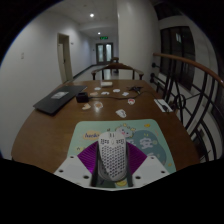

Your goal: Arrange mouse

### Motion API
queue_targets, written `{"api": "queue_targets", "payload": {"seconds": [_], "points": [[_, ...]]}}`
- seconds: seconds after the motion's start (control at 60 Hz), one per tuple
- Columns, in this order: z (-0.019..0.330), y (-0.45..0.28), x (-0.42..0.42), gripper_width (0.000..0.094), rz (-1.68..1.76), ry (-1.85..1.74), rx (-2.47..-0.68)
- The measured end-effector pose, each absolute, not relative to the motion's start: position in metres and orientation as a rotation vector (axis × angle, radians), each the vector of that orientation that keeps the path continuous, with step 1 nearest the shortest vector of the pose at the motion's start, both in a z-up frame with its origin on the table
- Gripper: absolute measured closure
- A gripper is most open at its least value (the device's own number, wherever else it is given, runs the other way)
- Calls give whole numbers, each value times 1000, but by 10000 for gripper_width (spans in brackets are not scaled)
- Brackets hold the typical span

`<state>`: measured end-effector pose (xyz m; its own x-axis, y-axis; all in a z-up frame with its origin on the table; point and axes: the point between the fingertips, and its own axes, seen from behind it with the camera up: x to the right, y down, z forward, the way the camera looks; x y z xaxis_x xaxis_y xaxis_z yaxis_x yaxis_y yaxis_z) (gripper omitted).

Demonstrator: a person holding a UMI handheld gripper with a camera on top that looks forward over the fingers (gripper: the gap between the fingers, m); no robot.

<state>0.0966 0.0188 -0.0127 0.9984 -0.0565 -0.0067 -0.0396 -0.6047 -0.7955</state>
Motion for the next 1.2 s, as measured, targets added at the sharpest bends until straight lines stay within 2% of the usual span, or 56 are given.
{"api": "queue_targets", "payload": {"seconds": [0.15,0.2,0.417,0.6,0.733,0.967,1.2], "points": [[-13,8,99,252,-63,-33,-2269],[-5,-2,105,71,-100,-72,-2271],[45,-80,113,87,-2,-114,-2236],[75,-144,162,84,25,-84,-2198],[66,-164,214,84,-15,-60,-2215],[45,-152,271,86,66,7,-2182],[27,-142,274,93,149,117,-2218]]}}
